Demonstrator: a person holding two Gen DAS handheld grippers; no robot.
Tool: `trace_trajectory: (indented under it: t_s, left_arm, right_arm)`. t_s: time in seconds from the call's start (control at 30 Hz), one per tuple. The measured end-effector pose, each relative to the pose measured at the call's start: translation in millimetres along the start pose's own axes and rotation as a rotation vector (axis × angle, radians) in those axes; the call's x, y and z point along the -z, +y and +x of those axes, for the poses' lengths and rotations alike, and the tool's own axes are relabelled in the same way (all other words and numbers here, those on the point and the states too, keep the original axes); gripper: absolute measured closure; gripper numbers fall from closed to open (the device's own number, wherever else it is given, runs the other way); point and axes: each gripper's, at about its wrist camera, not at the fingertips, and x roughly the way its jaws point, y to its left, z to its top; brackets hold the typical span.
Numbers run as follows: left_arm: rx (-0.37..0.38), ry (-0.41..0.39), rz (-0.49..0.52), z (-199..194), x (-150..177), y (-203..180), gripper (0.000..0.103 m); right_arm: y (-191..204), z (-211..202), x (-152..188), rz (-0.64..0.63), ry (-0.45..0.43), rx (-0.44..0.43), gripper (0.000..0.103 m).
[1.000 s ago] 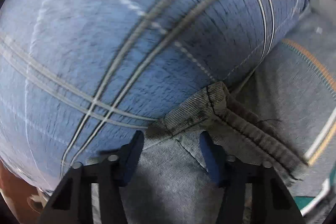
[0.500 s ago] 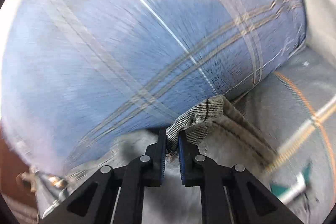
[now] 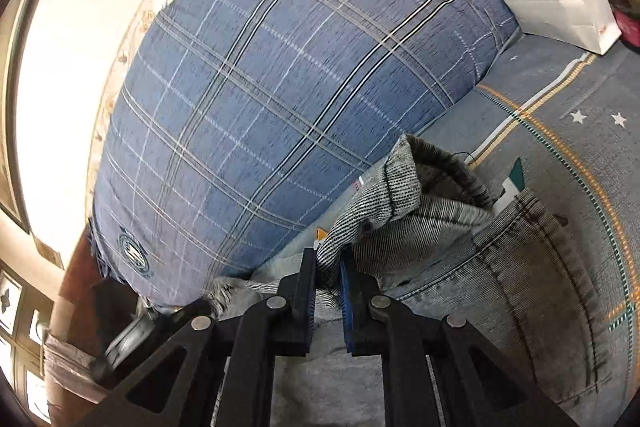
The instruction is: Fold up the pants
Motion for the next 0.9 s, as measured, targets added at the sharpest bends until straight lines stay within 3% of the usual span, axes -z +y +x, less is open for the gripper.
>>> trace_trajectory:
  t_s: [0.03, 0.1, 0.13, 0.17, 0.2, 0.23, 0.33, 0.47, 0.6, 0.67, 0.73, 0.8, 0.9]
  left_arm:
    - [-0.011, 0.022, -0.023, 13, -8, -2, 0.001]
    - [-0.078, 0.043, -0.067, 35, -17, -4, 0.012]
    - [-0.112, 0.055, -0.08, 42, -18, -4, 0.038]
    - [-0.143, 0.08, -0.106, 51, -21, -1, 0.071]
    - [-0.151, 0.101, -0.132, 56, -23, 5, 0.086]
    - [-0.148, 0.115, -0.172, 58, -25, 11, 0.094]
    - [-0.06, 0.04, -0.256, 28, -21, 19, 0.097]
    - [0.089, -0.115, -0.21, -40, 9, 14, 0.097]
    - [0.157, -0.104, -0.137, -58, 66, 21, 0.097]
    - [0.111, -0.024, -0.07, -36, 99, 26, 0.097]
    - [0.089, 0.035, -0.085, -13, 119, 39, 0.097]
    - [0.061, 0.061, -0.122, 5, 132, 53, 0.097]
    - [0.108, 0.055, -0.15, 0, 137, 58, 0.097]
  right_arm:
    - [-1, 3, -1, -0.001, 0.009, 0.011, 0.091]
    - [-4, 14, -4, 0.021, 0.033, 0.006, 0.091]
    - [-7, 16, -4, 0.038, 0.043, -0.008, 0.091]
    - [-10, 17, -5, 0.049, 0.055, -0.017, 0.091]
    - [-13, 18, -5, 0.058, 0.066, -0.022, 0.091]
    - [-16, 18, -5, 0.067, 0.07, -0.031, 0.091]
    - [-26, 23, -6, 0.105, 0.098, -0.079, 0.091]
    - [-32, 12, -9, 0.163, 0.084, -0.224, 0.091]
    - [-22, -29, 3, 0.118, 0.012, -0.279, 0.091]
    - [-27, -42, 19, 0.118, 0.005, -0.232, 0.091]
    - [-37, -49, 38, 0.123, 0.018, -0.114, 0.091]
    - [-56, -42, 58, 0.199, 0.101, -0.002, 0.091]
    - [-76, -27, 72, 0.269, 0.208, 0.079, 0.091]
